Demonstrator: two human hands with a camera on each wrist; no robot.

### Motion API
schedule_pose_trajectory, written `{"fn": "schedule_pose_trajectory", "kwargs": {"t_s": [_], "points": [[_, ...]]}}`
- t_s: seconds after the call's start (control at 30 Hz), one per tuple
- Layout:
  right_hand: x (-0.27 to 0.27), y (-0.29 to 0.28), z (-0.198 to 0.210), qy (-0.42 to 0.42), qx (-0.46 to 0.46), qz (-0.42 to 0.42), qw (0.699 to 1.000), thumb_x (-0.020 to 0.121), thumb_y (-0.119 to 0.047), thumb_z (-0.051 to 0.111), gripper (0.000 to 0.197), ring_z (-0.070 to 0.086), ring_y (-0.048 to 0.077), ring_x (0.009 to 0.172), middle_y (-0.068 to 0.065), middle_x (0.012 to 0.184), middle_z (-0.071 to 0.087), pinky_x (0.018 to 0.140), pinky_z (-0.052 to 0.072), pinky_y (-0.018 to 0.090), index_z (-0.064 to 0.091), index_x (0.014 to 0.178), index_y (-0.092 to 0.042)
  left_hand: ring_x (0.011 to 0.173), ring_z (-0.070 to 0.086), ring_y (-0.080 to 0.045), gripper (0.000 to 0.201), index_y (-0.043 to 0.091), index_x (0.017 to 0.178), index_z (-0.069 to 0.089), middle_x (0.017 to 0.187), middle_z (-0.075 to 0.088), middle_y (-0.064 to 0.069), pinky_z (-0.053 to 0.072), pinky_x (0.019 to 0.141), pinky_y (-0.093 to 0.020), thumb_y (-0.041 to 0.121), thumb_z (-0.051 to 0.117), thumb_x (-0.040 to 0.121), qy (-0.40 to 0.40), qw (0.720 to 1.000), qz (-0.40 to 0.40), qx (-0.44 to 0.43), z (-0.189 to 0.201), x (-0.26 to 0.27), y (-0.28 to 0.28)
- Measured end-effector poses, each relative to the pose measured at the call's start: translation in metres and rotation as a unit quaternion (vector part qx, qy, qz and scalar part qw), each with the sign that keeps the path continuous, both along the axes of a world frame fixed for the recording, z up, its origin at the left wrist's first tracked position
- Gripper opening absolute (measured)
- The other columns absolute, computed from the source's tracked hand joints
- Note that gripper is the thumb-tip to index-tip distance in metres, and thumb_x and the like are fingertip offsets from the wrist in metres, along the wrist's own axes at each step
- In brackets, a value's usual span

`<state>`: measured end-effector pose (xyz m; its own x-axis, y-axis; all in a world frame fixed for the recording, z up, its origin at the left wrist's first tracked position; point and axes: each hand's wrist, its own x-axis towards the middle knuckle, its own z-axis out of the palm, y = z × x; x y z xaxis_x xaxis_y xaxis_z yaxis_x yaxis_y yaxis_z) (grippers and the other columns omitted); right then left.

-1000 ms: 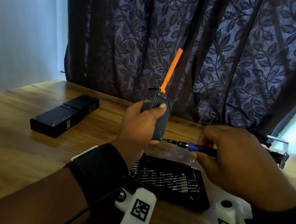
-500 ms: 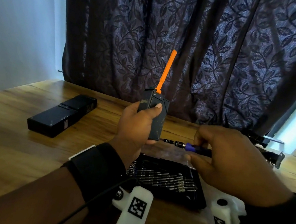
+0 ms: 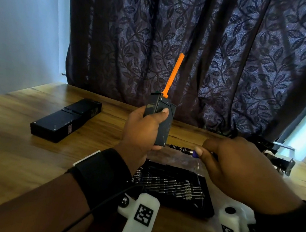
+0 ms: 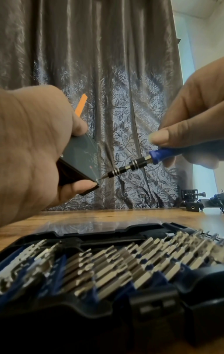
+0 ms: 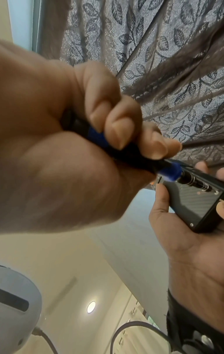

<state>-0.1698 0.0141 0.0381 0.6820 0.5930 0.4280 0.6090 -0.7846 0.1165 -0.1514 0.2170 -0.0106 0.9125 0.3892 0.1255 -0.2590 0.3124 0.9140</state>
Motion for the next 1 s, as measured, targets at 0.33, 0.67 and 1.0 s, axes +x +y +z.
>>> {"fn": "schedule_pose_trajectory", "kwargs": {"t_s": [0.33, 0.67, 1.0], "points": [[0.0004, -0.0012, -0.0002, 0.010, 0.022, 0.005, 1.000, 0.084, -0.050, 0.066, 0.024, 0.043, -0.003, 0.051, -0.017, 0.056, 0.046, 0.050, 0.027, 0.018, 0.060, 0.072, -0.029, 0.074, 0.070, -0.023, 0.011, 0.028, 0.101, 0.075, 0.093, 0.076, -0.003, 0.049, 0.042, -0.026, 0.037, 0.072, 0.095, 0.002, 1.000, -0.003, 0.006, -0.0004, 0.0006, 0.0006], [0.0023, -0.0025, -0.0006, 0.013, 0.038, 0.009, 0.999, 0.088, -0.053, 0.060, 0.023, 0.046, -0.002, 0.050, -0.015, 0.057, 0.051, 0.050, 0.032, 0.020, 0.055, 0.078, -0.033, 0.081, 0.072, -0.026, 0.015, 0.030, 0.104, 0.074, 0.101, 0.077, -0.004, 0.049, 0.042, -0.026, 0.040, 0.072, 0.094, 0.008, 1.000, 0.003, -0.002, 0.0011, -0.0005, 0.0015], [0.0048, -0.0027, -0.0022, -0.011, 0.064, 0.024, 0.998, 0.087, -0.052, 0.060, 0.027, 0.039, -0.007, 0.045, -0.022, 0.050, 0.040, 0.048, 0.025, 0.016, 0.063, 0.070, -0.031, 0.075, 0.067, -0.028, 0.019, 0.023, 0.106, 0.073, 0.095, 0.075, -0.007, 0.046, 0.042, -0.026, 0.038, 0.072, 0.095, -0.010, 1.000, 0.005, -0.004, 0.0011, 0.0007, 0.0016]]}}
